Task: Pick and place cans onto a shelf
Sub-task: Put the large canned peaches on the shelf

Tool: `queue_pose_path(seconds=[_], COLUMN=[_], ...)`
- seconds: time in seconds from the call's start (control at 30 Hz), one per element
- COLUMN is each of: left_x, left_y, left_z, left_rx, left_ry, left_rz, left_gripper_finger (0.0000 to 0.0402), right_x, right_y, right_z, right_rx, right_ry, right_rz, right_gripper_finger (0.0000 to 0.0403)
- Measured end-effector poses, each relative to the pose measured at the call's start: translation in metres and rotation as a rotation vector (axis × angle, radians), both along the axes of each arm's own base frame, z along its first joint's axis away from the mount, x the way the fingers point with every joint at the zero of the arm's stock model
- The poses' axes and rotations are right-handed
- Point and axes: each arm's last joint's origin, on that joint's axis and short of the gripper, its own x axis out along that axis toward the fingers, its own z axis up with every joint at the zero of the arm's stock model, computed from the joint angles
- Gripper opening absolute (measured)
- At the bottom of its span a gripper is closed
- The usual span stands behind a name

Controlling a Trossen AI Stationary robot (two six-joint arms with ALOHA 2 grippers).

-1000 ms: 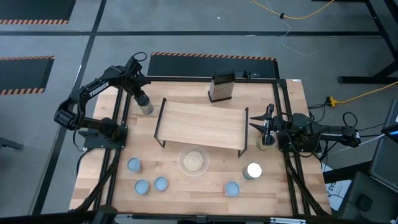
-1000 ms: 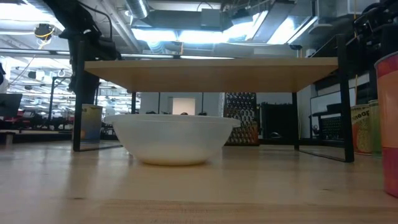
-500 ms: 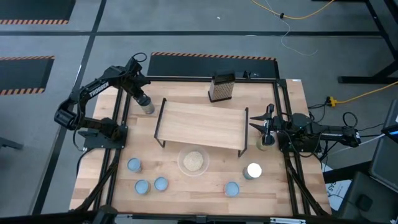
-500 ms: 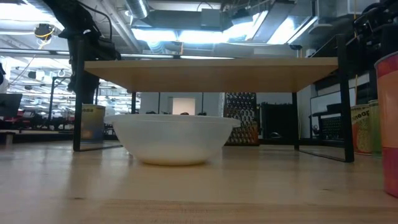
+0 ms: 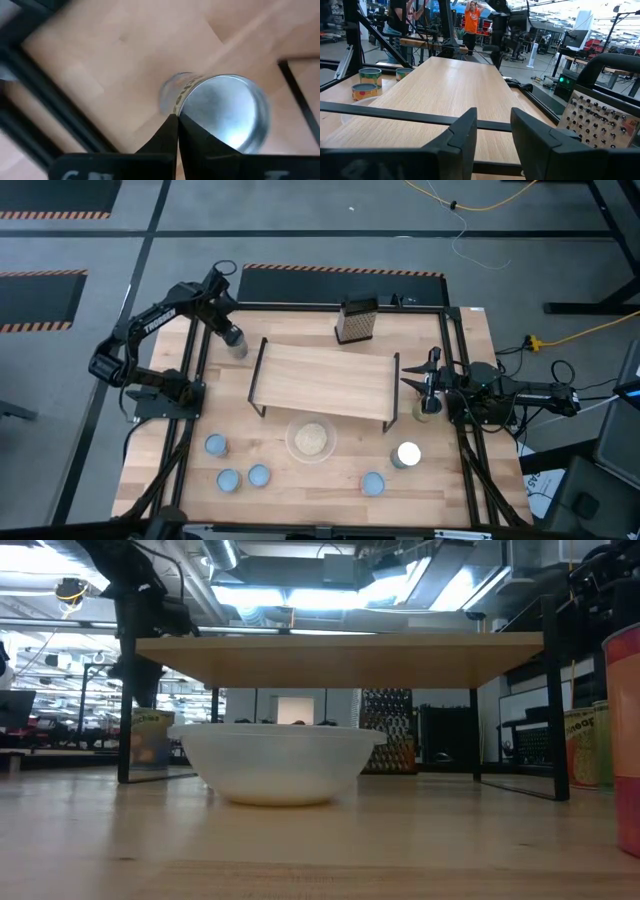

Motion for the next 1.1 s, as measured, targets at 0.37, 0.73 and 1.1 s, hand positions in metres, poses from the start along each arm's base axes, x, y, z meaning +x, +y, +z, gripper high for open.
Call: queue_pose_path(seconds=[0.37, 0.73, 1.1], left_x=[0.004, 0.004, 0.012], left_y=[0.014, 0.007, -0.022], left_z=[0.066, 0.14, 0.196], left_rx=[0.192, 0.288, 0.229], left_ry=[-0.006, -0.146, -0.375], left_rz=[0.086, 0.201, 0.282], left_gripper_finger=[0.0, 0.0, 0.0], right_x=[0.0, 0.0, 0.0], right_y=[0.0, 0.0, 0.0], right_z=[0.0, 0.0, 0.0], right_rx=[0.0, 0.0, 0.0], right_ry=[0.0, 0.0, 0.0], right_rz=[0.0, 0.0, 0.0], right_gripper_finger=[0.0124, 0.0124, 0.0124])
